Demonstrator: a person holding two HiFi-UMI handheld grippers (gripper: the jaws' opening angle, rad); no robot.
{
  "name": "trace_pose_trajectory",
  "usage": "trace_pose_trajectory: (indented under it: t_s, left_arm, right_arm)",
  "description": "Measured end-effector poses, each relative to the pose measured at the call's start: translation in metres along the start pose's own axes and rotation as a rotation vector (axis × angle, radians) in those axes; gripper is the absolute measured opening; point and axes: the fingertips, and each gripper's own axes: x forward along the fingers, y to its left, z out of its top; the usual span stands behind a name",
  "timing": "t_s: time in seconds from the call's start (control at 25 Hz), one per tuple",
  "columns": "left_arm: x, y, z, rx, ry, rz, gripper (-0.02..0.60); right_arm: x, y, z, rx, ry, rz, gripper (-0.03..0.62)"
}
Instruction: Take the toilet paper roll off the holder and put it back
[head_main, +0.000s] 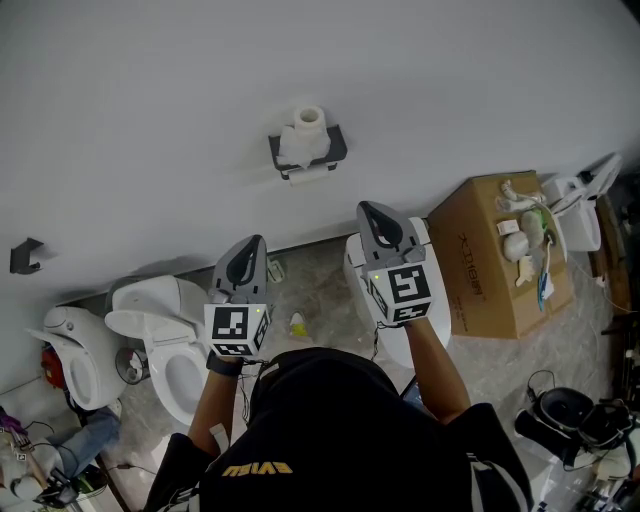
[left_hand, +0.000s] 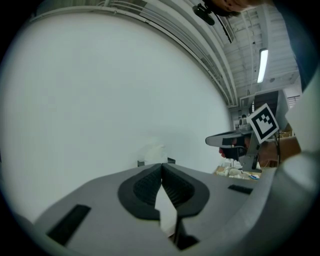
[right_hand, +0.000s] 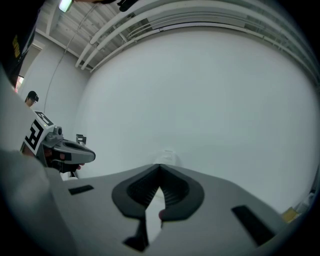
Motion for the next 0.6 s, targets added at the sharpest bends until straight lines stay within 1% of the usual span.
trace_pose_trajectory:
  t_s: [0.6]
  left_arm:
    - [0.0039,-0.0011,-0.0023,-0.006,0.003,-0.012,0.011]
  right_arm:
    - [-0.0007,-0.0045,0.0023,0.012,0.0,-0.001,-0.006]
